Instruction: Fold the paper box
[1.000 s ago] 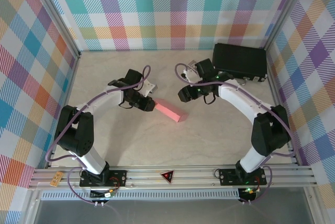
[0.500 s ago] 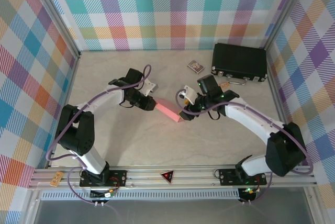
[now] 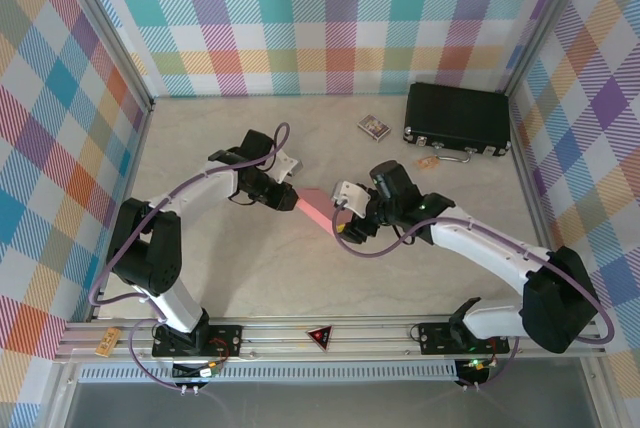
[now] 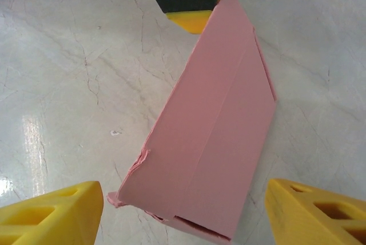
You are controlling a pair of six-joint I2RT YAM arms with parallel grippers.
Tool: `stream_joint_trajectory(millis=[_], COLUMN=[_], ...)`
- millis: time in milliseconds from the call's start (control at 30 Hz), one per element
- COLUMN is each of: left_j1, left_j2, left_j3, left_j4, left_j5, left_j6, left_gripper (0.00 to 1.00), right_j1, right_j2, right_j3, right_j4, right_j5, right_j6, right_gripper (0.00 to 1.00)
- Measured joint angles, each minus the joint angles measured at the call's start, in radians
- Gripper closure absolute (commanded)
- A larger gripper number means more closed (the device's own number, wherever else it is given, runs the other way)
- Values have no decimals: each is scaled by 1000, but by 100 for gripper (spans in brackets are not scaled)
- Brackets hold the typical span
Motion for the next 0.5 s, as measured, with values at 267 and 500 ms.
stream_joint_trajectory(millis=[267,500], left_j1=[0,-1], left_j2=[2,1], left_j3=[0,-13], left_j4=[0,18], left_j5=[0,-9], left_j6=[0,-4], left_gripper=[80,78], right_j1=[58,65], right_j2=[0,5], right_j3=[-47,-74], right_j4=[48,78], right_j5=[64,99], right_j6=[-9,-5], right_gripper=[25,25])
